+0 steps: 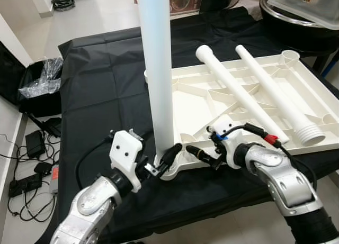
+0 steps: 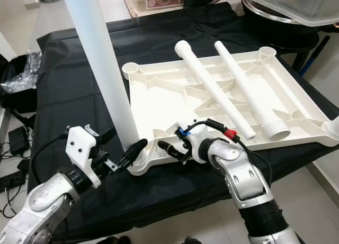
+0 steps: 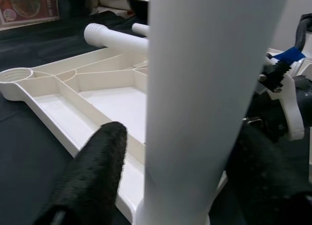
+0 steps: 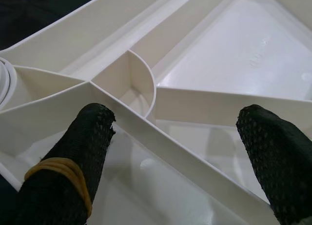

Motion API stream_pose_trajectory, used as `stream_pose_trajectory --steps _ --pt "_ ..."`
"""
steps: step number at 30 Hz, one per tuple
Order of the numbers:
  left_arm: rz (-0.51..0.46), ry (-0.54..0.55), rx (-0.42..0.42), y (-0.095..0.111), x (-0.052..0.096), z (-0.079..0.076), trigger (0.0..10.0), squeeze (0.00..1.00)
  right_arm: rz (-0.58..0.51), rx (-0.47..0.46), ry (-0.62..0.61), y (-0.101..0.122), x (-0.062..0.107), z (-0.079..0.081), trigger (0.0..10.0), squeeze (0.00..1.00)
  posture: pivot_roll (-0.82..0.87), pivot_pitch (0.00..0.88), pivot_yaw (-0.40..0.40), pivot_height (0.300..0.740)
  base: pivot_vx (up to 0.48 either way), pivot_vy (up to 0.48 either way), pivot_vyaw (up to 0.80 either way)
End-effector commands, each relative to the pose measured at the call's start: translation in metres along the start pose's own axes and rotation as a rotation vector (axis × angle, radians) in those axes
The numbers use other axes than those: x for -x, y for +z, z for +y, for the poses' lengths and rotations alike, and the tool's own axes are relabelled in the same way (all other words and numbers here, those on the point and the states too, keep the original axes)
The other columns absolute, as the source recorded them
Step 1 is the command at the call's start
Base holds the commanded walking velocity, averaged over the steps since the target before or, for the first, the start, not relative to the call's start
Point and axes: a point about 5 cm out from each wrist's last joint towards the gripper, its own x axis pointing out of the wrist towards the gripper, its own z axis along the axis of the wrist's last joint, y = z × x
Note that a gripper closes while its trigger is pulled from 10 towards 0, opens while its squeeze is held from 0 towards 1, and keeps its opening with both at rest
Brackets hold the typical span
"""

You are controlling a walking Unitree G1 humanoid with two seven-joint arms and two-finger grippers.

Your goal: Building children table

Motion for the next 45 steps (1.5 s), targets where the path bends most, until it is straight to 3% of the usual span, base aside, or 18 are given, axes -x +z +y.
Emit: stream_pose_trajectory --steps 1,7,11,13,16,18,22,27,30,31,36,37,38,39,42,43,45 --pt "0.023 0.049 -0.032 -0.003 0.003 0.007 0.0 0.0 0.093 -0.051 0.019 -0.021 -0.004 0.008 10.0 0.0 0.02 0.186 0.057 0.74 0.0 0.0 0.0" --pt "-0.008 0.024 -0.035 0.002 0.006 0.017 0.0 0.0 0.093 -0.053 0.014 -0.022 -0.003 0.006 10.0 0.0 0.02 0.187 0.055 0.74 0.0 0.0 0.0" --pt "-0.045 -0.154 -0.036 0.007 0.009 0.019 0.0 0.0 0.097 -0.054 0.012 -0.024 -0.001 0.006 10.0 0.0 0.02 0.187 0.054 0.74 0.0 0.0 0.0" --pt "-0.042 -0.189 -0.049 0.008 0.008 0.024 0.0 0.0 0.099 -0.054 0.012 -0.024 -0.002 0.006 10.0 0.0 0.01 0.186 0.053 0.74 0.0 0.0 0.0" --pt "-0.052 -0.351 -0.038 0.012 -0.002 0.032 0.0 0.0 0.099 -0.056 0.01 -0.024 -0.004 0.005 10.0 0.0 0.01 0.186 0.055 0.74 0.0 0.0 0.0" --pt "-0.068 -0.396 -0.058 0.015 -0.009 0.035 0.0 0.0 0.099 -0.056 0.01 -0.023 -0.004 0.005 10.0 0.0 0.0 0.186 0.053 0.74 0.0 0.0 0.0" --pt "-0.121 -0.559 -0.001 0.024 -0.022 0.032 0.0 0.0 0.1 -0.058 0.008 -0.023 -0.004 0.004 10.0 0.0 -0.01 0.187 0.053 0.74 0.0 0.0 0.0" --pt "-0.139 -0.665 0.031 0.023 -0.031 0.035 0.0 0.0 0.104 -0.054 0.002 -0.024 -0.002 0.002 10.0 0.0 -0.03 0.187 0.054 0.74 0.0 0.0 0.0" --pt "-0.114 -0.71 0.052 0.017 -0.031 0.037 0.0 0.0 0.105 -0.054 0.0 -0.024 0.0 0.001 10.0 0.0 -0.04 0.187 0.053 0.74 0.0 0.0 0.0" --pt "-0.108 -0.767 0.102 0.013 -0.028 0.04 0.0 0.0 0.107 -0.053 -0.004 -0.025 0.002 -0.001 10.0 0.0 -0.05 0.186 0.051 0.74 0.0 0.0 0.0" --pt "-0.136 -0.778 0.132 0.011 -0.028 0.045 0.0 0.0 0.109 -0.053 -0.008 -0.025 0.004 -0.003 10.0 0.0 -0.05 0.184 0.049 0.74 0.0 0.0 0.0" --pt "-0.122 -0.768 0.129 0.01 -0.029 0.047 1.6 0.0 0.109 -0.052 -0.008 -0.026 0.004 -0.003 10.0 0.0 -0.05 0.183 0.047 0.74 0.0 0.0 0.0" --pt "-0.122 -0.768 0.129 0.01 -0.029 0.047 1.6 0.0 0.109 -0.052 -0.008 -0.026 0.004 -0.003 10.0 0.0 -0.05 0.183 0.047 0.74 0.0 0.0 0.0" --pt "-0.106 -0.744 0.116 0.009 -0.031 0.048 9.9 0.0 0.109 -0.051 -0.007 -0.025 0.004 -0.002 10.0 0.0 -0.05 0.183 0.047 0.74 0.0 0.0 0.0" --pt "-0.055 -0.665 0.115 0.007 -0.038 0.054 10.0 0.0 0.108 -0.049 -0.007 -0.025 0.003 -0.002 10.0 0.0 -0.05 0.183 0.049 0.74 0.0 0.0 0.0" --pt "-0.072 -0.583 0.126 0.01 -0.043 0.061 10.0 1.0 0.108 -0.048 -0.009 -0.025 0.001 -0.001 10.0 0.0 -0.04 0.184 0.048 0.74 0.0 0.0 0.0" --pt "-0.088 -0.551 0.106 0.013 -0.043 0.062 10.0 1.0 0.108 -0.048 -0.008 -0.025 0.001 0.0 10.0 0.0 -0.04 0.185 0.049 0.74 0.0 0.0 0.0"
